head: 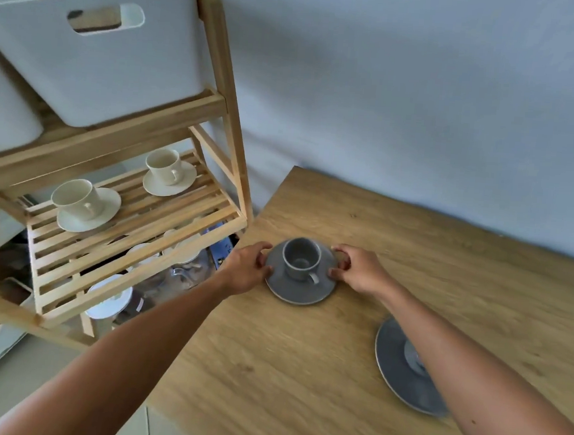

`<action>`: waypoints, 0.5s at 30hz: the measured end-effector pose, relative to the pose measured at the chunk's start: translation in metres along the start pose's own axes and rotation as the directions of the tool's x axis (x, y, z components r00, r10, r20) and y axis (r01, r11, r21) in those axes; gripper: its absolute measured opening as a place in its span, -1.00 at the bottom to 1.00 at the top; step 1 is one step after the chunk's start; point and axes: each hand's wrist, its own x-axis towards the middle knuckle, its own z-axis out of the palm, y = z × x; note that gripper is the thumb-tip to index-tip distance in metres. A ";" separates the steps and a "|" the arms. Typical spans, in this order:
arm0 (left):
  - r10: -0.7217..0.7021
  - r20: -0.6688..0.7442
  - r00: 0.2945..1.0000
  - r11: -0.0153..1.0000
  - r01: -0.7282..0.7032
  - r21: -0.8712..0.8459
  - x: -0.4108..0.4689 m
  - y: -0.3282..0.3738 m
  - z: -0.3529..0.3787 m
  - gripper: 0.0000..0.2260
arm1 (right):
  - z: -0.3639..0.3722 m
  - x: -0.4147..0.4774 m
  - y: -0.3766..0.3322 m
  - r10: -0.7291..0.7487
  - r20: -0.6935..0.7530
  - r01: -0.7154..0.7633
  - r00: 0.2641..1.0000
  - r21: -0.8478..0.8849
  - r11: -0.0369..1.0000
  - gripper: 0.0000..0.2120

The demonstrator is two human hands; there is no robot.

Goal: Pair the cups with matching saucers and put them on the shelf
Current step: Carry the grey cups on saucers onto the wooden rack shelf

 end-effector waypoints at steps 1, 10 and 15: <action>0.005 0.006 1.000 1.000 -0.005 0.000 0.001 -0.001 0.000 -0.54 | 0.002 0.000 0.000 0.003 0.001 -0.003 1.000 0.010 1.000 -0.40; -0.028 -0.033 0.999 0.998 0.030 0.059 -0.001 0.001 0.009 -0.54 | 0.011 0.005 0.001 0.015 -0.012 -0.015 1.000 0.037 0.999 -0.35; -0.032 -0.074 0.997 0.999 0.034 0.024 -0.005 0.002 0.014 -0.57 | 0.015 0.003 -0.002 0.045 -0.018 -0.043 0.999 0.104 0.994 -0.36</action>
